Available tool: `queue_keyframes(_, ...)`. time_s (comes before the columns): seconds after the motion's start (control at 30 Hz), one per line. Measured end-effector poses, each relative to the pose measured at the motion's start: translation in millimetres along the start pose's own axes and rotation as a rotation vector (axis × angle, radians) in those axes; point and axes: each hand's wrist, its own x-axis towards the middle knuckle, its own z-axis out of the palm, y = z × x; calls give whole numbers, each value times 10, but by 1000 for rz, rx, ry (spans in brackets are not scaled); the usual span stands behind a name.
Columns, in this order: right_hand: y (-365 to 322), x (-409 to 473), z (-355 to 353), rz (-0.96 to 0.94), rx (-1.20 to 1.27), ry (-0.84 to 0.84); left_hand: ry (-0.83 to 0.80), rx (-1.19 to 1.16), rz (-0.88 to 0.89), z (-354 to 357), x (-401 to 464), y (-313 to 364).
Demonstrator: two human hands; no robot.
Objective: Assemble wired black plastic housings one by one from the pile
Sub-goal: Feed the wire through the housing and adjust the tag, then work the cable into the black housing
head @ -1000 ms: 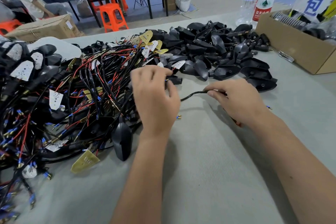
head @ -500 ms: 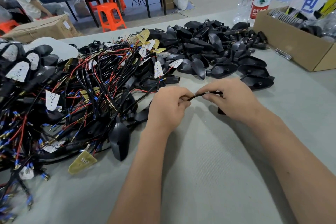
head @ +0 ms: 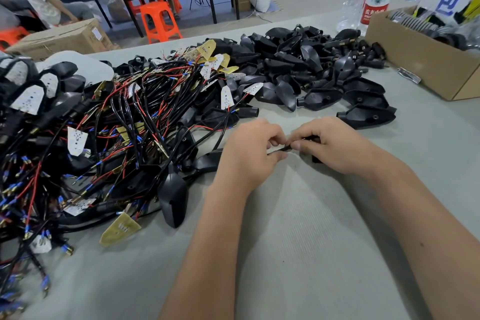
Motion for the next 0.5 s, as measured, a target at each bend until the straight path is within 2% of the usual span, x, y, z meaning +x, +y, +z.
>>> queue_keyframes(0.1,-51,-7,-13,17,-17,20,60,47,24,41,7,32)
queue_keyframes(0.5,-92,2,-15,91,-82,58,93,16,1,108,4,16)
